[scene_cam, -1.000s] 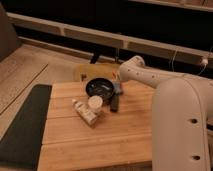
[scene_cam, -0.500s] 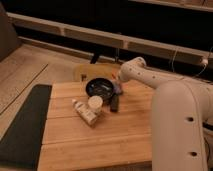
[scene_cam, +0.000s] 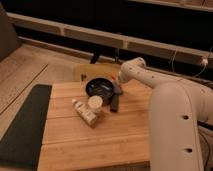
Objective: Place the pepper on the white sponge
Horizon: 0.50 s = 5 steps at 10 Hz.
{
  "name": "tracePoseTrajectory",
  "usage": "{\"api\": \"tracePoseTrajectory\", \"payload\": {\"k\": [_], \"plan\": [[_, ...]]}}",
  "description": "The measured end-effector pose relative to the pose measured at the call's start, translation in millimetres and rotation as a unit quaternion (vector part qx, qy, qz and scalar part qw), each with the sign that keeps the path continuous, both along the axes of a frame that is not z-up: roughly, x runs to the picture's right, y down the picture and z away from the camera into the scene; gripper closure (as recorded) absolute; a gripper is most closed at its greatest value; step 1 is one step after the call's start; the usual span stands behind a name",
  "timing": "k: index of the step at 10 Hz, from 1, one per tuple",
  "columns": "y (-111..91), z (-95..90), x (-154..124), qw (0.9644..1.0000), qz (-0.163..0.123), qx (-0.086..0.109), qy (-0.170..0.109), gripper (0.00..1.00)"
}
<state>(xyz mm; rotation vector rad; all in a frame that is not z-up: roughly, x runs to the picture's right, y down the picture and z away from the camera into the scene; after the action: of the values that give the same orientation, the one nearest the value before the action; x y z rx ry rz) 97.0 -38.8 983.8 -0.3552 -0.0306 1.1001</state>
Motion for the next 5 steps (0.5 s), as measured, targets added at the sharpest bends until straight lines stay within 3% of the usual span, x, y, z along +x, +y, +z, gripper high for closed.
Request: {"api": "tracePoseTrajectory", "payload": {"k": [5], "plan": [[6.9,9.8,-9.0,0.9995,-0.019,-0.023,-0.007,0.34]]}}
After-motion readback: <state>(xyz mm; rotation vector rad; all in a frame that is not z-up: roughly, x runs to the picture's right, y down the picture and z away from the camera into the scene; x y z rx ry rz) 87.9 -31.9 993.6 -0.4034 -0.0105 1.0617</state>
